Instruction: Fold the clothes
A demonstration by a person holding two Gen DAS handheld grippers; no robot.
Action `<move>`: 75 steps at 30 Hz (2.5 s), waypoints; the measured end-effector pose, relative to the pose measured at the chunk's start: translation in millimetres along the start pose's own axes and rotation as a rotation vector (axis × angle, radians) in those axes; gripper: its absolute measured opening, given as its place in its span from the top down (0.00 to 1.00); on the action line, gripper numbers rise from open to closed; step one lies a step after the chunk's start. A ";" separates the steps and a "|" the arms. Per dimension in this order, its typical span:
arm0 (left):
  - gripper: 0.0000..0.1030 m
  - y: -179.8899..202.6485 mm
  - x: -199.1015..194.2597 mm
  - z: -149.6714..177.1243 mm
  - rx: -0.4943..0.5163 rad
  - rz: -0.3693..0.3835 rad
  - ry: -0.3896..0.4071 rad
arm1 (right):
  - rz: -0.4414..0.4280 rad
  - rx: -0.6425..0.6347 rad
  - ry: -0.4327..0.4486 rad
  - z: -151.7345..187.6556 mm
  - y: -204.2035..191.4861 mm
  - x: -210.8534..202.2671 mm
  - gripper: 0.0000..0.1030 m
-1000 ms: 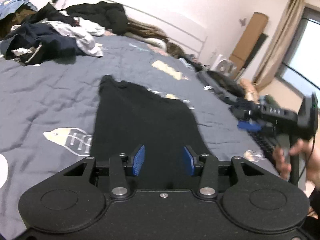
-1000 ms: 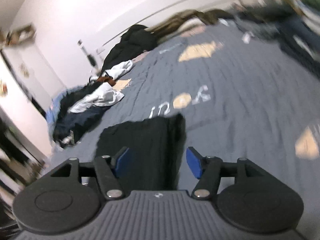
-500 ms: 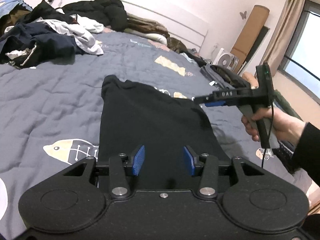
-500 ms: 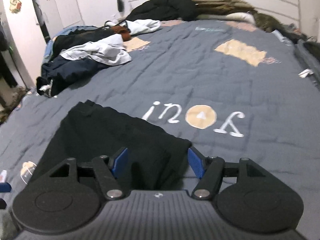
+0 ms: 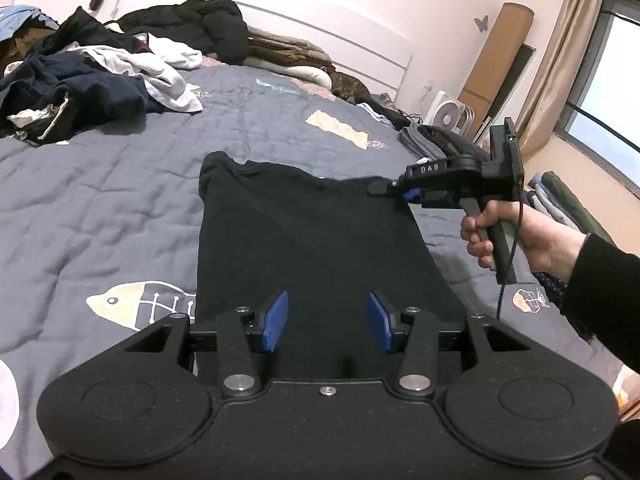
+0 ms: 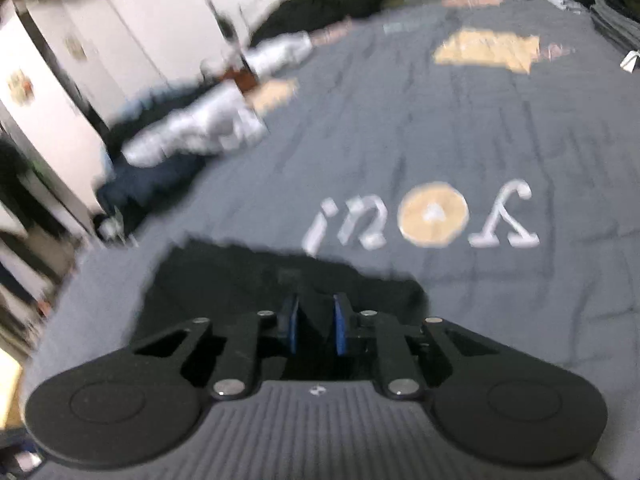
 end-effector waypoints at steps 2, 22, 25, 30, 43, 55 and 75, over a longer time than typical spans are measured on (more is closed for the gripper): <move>0.56 0.9 -0.9 -0.5 0.005 0.000 0.004 | 0.003 0.019 0.001 -0.2 2.8 2.0 0.84; 0.56 -6.0 8.5 12.0 -0.291 0.170 -0.029 | -0.153 0.314 0.134 39.8 -23.0 -112.5 0.50; 0.56 -9.3 9.7 16.5 -0.446 0.255 -0.026 | -0.187 0.372 0.131 79.4 -39.1 -113.2 0.49; 0.55 -10.4 15.0 29.2 -0.611 0.335 -0.047 | -0.242 0.470 0.127 145.0 -65.9 -114.5 0.49; 0.77 -62.0 10.1 52.6 -0.477 -0.019 -0.142 | -0.254 0.523 0.160 191.5 -65.1 -117.1 0.51; 0.41 59.0 -15.3 75.0 0.829 -0.336 -0.001 | -0.237 0.539 0.182 196.5 -57.4 -118.8 0.50; 0.91 22.7 -15.3 113.5 1.147 -0.400 -0.243 | -0.214 0.457 0.163 200.0 -56.1 -116.2 0.53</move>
Point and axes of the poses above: each gripper's, at about its wrist camera, not at the fingertips, and x roughly the way its jaws point, y to its right, z to its underside, the point moved 8 cm from there along x, roughly the way its jaws point
